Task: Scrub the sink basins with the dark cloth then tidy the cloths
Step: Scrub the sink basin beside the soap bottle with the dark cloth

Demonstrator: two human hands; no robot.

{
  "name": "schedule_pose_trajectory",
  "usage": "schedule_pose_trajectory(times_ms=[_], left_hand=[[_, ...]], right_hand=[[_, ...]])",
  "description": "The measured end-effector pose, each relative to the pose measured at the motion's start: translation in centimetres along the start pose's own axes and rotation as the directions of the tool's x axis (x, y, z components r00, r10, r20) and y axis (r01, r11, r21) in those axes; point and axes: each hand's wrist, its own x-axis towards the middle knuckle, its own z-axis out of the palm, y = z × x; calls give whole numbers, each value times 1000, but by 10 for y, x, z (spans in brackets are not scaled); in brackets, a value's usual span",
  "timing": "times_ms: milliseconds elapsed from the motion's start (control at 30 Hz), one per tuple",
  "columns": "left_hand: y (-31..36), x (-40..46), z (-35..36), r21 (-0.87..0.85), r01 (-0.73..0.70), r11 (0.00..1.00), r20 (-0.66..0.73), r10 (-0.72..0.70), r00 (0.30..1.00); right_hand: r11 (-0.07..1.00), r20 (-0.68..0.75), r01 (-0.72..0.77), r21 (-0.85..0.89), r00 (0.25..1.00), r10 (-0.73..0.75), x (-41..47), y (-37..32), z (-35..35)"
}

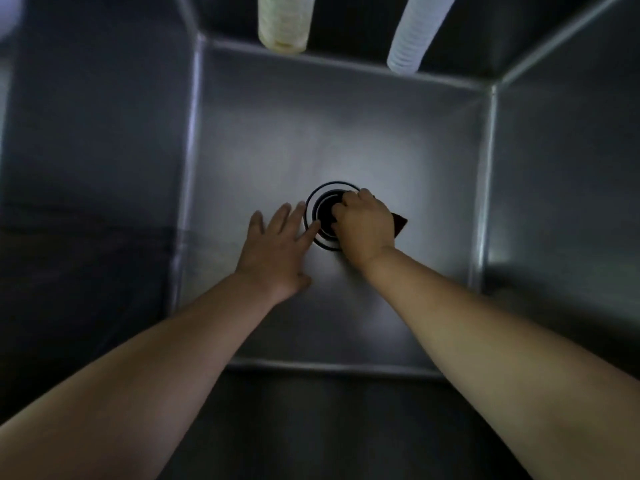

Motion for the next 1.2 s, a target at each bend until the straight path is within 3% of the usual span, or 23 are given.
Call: schedule_pose_trajectory(times_ms=[133,233,467,533,600,700,800,933,1067,1200], left_hand=[[0,4,0,56,0,998,16,-1,1000],[1,7,-4,49,11,999,26,-12,1000],[4,9,-10,88,14,996,55,-19,998],[5,9,-10,96,12,995,59,-18,998],[6,9,-8,94,20,995,67,-27,997],[5,8,-7,77,31,997,81,-37,996],[6,8,-6,80,33,996,81,-40,996],[5,9,-5,78,29,997,73,-35,997],[4,7,-2,58,37,998,54,-40,998],[4,8,-1,47,35,998,54,-37,998]], right_hand=[[997,164,-8,-77,986,20,19,-14,-1],[998,261,61,-4,964,-58,21,-4,6],[967,517,245,-70,838,-175,30,6,-9],[960,516,265,-95,837,-180,31,6,-14],[935,347,336,-114,895,-280,29,6,-15],[905,179,411,-105,903,-390,25,14,-11],[825,293,457,-332,881,-371,19,12,-11],[819,394,404,-407,887,-241,13,-1,-11],[868,451,316,-382,884,-124,15,-12,-14],[966,436,170,-195,897,-70,20,-9,-14]])
